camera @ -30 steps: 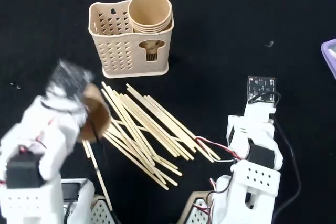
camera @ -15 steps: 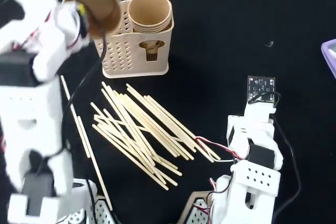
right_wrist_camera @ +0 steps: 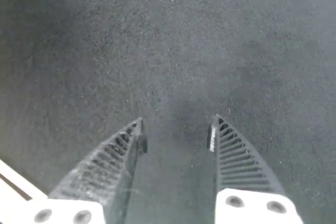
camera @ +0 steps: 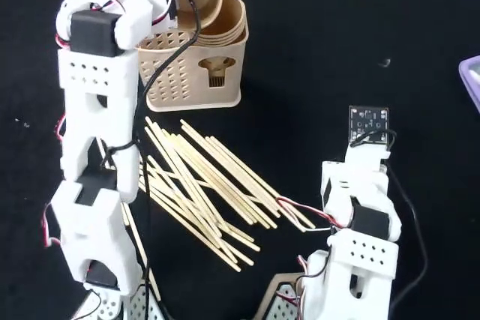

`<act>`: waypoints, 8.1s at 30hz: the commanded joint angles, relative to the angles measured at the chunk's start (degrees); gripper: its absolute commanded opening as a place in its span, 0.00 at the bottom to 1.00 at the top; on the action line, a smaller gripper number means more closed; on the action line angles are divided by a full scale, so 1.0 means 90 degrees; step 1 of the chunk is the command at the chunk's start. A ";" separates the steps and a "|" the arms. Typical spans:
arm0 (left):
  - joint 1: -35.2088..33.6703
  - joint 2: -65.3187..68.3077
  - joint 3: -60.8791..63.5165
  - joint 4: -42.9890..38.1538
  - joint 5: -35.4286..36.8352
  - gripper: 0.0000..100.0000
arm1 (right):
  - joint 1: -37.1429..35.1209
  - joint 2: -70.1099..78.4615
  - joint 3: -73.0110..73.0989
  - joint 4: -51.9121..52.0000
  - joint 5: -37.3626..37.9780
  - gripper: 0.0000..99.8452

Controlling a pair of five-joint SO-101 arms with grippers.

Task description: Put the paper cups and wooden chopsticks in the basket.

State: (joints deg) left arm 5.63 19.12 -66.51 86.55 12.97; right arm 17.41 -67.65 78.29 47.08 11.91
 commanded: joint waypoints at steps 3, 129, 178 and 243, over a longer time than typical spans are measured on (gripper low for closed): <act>0.0298 0.0254 -0.0405 0.0088 0.0039 0.03 | -0.0078 -0.0073 -0.0063 -0.0137 -0.0049 0.20; -0.2603 -0.5265 1.0310 -0.0928 -0.1885 0.21 | -0.0078 -0.0073 -0.0083 -0.0098 -0.0010 0.20; -0.3199 -0.2608 1.2264 -0.3897 -0.1905 0.03 | -0.0049 -0.0073 -0.0103 -0.0098 0.0000 0.20; -0.3531 -0.2559 1.2156 -0.4532 -0.4454 0.03 | -0.0049 -0.0073 -0.0103 -0.0098 0.0000 0.20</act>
State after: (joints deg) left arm -25.67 -4.53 42.77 47.43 -26.51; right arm 17.41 -67.65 78.29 47.08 11.91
